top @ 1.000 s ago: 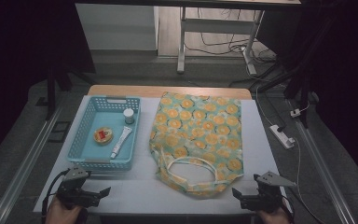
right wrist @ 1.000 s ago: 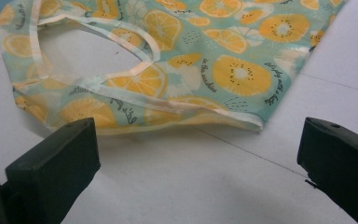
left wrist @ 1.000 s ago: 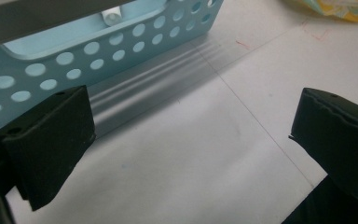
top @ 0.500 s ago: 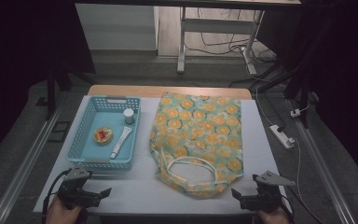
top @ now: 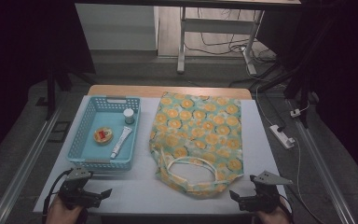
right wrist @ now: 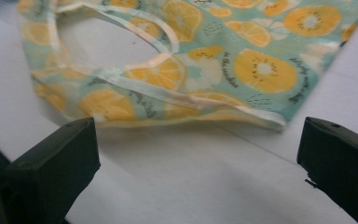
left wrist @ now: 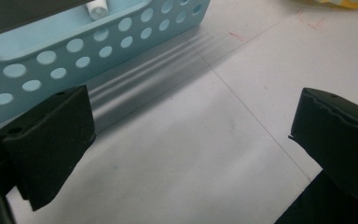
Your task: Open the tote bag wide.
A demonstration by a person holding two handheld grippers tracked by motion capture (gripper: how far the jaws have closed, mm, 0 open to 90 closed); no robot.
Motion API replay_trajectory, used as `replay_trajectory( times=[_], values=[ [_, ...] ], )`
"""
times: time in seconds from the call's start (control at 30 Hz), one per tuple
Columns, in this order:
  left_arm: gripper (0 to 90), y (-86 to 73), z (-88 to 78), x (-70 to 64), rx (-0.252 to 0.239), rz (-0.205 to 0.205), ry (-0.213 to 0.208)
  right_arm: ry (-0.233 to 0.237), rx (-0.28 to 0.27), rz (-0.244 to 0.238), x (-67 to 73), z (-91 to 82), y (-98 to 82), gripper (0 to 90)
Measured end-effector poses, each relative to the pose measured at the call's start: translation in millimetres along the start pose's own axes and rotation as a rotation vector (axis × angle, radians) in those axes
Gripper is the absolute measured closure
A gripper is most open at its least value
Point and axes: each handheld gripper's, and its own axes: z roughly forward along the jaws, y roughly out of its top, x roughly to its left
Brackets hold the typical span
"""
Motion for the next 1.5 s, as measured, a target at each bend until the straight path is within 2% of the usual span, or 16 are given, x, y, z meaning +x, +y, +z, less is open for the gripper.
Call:
replay_trajectory(
  times=[0.33,0.7,0.9,1.5],
  values=[
    [0.0,-0.3,-0.3,0.7,-0.004,-0.007,-0.003,0.003,0.008,-0.033,8.5,-0.6,7.9,0.0],
    [0.0,-0.3,-0.1,0.6,0.0,-0.004,-0.001,0.048,0.009,-0.072,22.0,1.7,23.5,0.0],
    [0.0,-0.1,0.2,0.3,0.002,-0.003,0.002,0.094,0.049,-0.115,34.0,14.0,32.2,0.0],
    [0.0,0.5,1.6,-0.7,0.017,0.005,0.004,0.168,0.106,-0.21,67.0,49.4,57.4,0.0]
  ],
)
